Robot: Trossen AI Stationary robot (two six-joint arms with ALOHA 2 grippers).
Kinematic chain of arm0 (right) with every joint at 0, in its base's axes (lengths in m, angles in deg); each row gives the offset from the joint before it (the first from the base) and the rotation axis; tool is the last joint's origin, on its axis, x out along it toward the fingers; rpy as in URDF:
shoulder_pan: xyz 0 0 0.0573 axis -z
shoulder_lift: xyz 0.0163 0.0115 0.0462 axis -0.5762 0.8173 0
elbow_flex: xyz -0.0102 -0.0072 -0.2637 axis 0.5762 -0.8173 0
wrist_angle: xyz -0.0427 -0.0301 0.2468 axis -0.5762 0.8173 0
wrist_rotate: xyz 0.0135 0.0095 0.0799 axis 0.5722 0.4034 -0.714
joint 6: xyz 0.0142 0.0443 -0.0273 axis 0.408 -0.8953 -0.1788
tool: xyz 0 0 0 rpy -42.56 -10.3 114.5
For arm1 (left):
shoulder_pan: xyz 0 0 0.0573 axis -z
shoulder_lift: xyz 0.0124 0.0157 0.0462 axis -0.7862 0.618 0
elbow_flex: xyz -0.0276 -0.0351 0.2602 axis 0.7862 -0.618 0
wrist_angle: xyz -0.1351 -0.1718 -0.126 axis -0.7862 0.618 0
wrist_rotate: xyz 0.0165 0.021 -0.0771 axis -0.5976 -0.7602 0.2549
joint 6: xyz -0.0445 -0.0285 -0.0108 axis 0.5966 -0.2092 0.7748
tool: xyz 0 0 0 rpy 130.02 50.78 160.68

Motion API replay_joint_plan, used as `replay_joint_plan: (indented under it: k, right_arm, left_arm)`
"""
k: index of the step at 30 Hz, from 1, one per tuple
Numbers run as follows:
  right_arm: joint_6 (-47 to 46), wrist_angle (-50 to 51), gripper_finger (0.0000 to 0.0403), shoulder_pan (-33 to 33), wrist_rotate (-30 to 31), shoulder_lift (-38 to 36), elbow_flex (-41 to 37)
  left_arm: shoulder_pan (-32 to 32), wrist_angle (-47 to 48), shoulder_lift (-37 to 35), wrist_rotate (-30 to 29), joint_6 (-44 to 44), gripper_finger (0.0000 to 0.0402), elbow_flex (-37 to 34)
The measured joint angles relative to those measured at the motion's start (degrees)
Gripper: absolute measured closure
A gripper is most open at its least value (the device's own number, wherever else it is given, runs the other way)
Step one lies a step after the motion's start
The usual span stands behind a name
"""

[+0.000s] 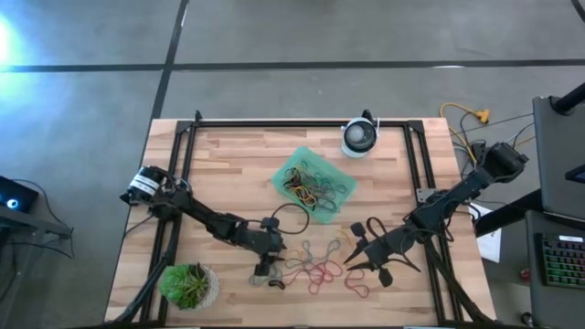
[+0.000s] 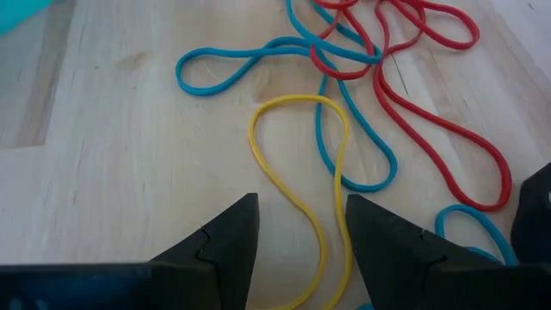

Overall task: Pick and place rubber bands into bin
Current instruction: Put the yellow rubber band into the blue bin

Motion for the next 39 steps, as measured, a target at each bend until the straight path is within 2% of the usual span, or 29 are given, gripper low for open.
replay_joint_plan:
  k: [7,10,21,39]
  right_arm:
    - [-0.01,0.0,0.0317,0.0,0.01,0.0,0.0]
    - [-0.08,0.0,0.0317,0.0,0.01,0.0,0.0]
    - [-0.25,0.02,0.0326,0.0,0.01,0.02,-0.09]
    - [-0.43,0.02,0.0326,0.0,0.03,0.04,-0.35]
  left_arm:
    - [0.02,0.33,0.06,0.06,-1.16,0.0239,-0.02]
    - [0.0,1.04,0.06,-0.13,-2.0,0.0254,-0.04]
    - [0.02,1.15,0.12,0.29,-5.31,0.0392,-0.13]
    - [1.43,0.17,-2.83,-3.62,-11.4,0.0401,0.17]
